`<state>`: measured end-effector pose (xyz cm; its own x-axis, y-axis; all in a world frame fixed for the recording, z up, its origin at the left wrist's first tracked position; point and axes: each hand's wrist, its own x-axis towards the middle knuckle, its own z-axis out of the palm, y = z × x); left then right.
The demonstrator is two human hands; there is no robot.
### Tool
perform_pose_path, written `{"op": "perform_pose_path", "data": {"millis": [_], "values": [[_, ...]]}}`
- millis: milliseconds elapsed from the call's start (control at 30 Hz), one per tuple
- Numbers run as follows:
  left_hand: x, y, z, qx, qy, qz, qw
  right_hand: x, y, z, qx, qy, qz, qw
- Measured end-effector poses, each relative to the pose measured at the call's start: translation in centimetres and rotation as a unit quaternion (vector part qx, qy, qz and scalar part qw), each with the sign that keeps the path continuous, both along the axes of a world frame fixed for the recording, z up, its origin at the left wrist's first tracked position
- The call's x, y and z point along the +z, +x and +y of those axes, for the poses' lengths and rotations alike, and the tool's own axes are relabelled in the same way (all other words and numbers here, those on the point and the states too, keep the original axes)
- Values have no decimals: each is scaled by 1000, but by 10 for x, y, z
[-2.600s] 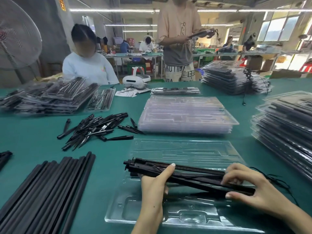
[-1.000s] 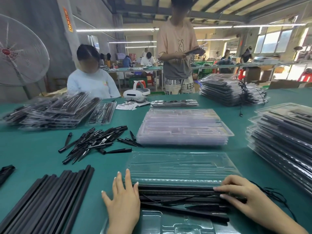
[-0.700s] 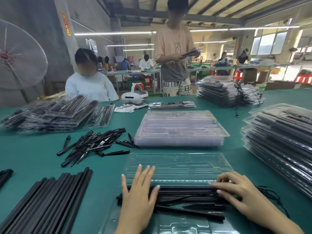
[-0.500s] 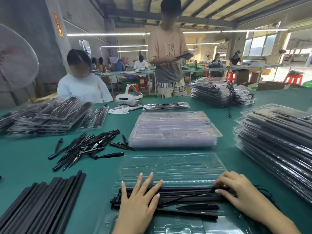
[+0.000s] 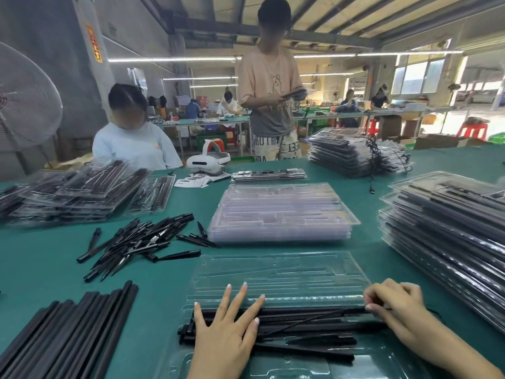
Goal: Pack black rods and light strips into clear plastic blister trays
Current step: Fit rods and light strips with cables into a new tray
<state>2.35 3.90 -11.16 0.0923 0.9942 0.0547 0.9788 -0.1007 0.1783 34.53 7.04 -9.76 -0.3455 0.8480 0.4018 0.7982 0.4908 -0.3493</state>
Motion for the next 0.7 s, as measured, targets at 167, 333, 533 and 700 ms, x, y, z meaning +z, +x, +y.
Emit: {"op": "perform_pose_path", "data": {"millis": [167,333,533,700], "values": [[-1,-1,0,-10,0,-1,1000,20,-10,-10,58,12,124,991],[-1,-5,2,-18,-7,0,1000,19,-8,-9,101,-99,95,985],[0,-6,1,-24,-5,-10,1000,6,-5,2,103,-125,36,986],[1,-4,-2,-25,14,-16,999,6,-3,5,70,-61,15,996]]}}
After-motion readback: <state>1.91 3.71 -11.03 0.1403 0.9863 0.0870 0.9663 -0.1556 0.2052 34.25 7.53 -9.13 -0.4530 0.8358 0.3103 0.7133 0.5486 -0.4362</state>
